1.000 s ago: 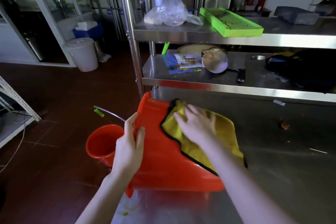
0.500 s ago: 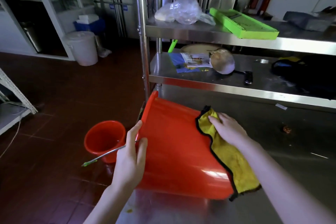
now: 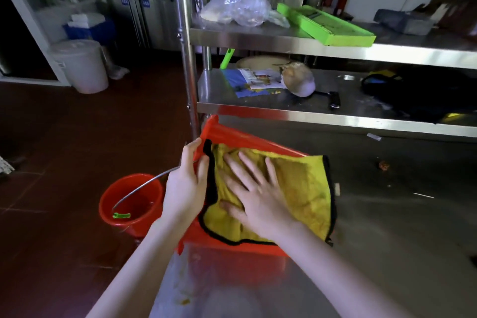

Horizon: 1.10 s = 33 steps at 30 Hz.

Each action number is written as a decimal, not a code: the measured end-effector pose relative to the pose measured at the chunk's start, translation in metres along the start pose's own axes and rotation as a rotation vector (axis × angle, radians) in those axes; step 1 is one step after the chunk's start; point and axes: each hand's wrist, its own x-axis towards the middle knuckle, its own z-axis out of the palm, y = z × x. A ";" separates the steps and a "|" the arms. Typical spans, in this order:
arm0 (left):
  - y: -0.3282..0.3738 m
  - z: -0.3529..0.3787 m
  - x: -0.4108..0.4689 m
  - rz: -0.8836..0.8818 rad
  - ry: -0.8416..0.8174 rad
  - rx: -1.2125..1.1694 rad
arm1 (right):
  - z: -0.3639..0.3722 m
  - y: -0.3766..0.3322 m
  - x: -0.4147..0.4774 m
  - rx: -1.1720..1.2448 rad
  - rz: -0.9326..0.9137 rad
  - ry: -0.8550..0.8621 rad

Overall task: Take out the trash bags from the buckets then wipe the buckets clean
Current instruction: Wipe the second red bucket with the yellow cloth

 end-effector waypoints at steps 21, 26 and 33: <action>-0.011 -0.007 0.050 0.010 -0.195 -0.041 | 0.001 -0.011 -0.092 -0.046 0.270 0.005; -0.005 -0.017 0.064 0.070 -0.260 -0.012 | -0.010 0.005 -0.126 0.021 0.261 0.003; -0.003 -0.045 0.070 0.260 -0.111 0.065 | -0.023 0.027 -0.131 0.151 0.512 -0.173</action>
